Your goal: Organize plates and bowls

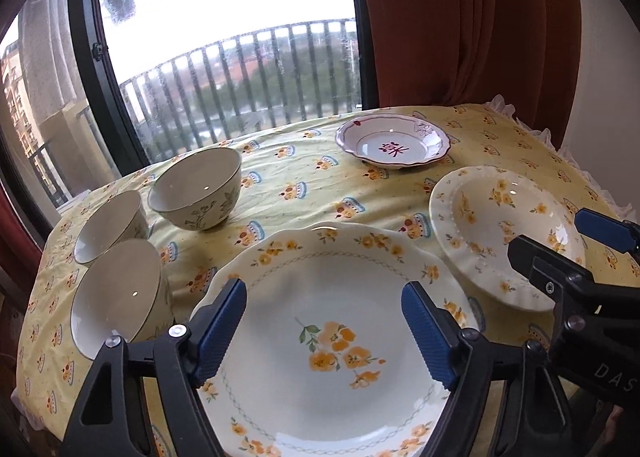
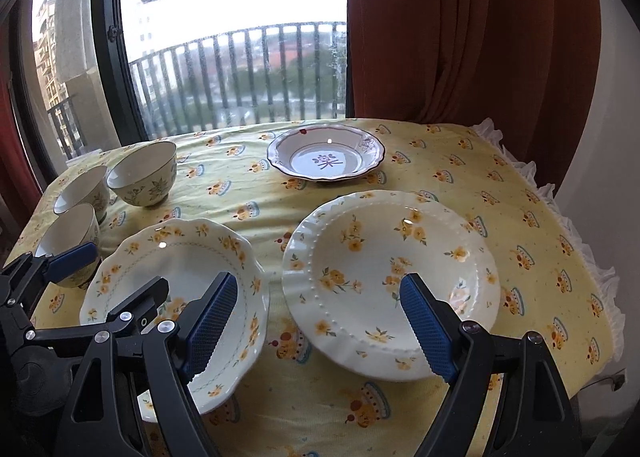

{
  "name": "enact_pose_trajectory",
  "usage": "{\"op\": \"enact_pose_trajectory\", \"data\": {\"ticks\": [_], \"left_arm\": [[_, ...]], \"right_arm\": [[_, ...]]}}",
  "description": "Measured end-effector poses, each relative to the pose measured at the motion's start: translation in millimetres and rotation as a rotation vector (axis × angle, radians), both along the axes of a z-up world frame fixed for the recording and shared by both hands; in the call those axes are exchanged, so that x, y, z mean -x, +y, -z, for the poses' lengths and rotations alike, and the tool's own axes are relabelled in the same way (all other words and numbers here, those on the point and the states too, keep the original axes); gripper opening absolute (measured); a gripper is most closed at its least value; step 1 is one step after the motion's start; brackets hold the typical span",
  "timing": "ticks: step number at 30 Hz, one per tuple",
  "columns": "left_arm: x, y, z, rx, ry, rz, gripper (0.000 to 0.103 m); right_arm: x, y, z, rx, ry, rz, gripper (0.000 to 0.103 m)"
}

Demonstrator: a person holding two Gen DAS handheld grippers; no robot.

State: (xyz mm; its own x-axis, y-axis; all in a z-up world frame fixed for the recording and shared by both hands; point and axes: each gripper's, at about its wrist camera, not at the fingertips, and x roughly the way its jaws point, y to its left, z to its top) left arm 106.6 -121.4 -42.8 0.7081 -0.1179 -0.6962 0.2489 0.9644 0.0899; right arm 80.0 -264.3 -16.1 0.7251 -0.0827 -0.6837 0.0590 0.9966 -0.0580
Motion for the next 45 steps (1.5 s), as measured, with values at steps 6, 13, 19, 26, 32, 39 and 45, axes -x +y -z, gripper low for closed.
{"op": "enact_pose_trajectory", "data": {"ticks": [6, 13, 19, 26, 32, 39, 45], "left_arm": [[-20, -20, -3, 0.047, 0.041, 0.037, 0.071], [-47, -49, 2, 0.025, 0.072, 0.092, 0.071], [-67, -74, 19, 0.010, 0.144, 0.129, 0.068], [-80, -106, 37, -0.009, 0.211, 0.177, 0.065], [-91, -124, 51, -0.019, 0.275, 0.188, 0.065], [-97, -131, 63, -0.011, 0.318, 0.179, 0.066], [-96, -133, 64, -0.015, 0.313, 0.185, 0.067]], "right_arm": [[-6, -21, -4, 0.058, -0.001, -0.010, 0.086], [-17, -52, -7, 0.086, -0.026, 0.037, 0.086], [-34, -89, 2, 0.043, 0.008, 0.093, 0.085], [-45, -116, 21, 0.044, 0.056, 0.121, 0.085], [-57, -133, 37, 0.016, 0.104, 0.135, 0.084], [-72, -143, 58, 0.000, 0.167, 0.119, 0.075], [-73, -140, 71, 0.012, 0.192, 0.119, 0.070]]}}
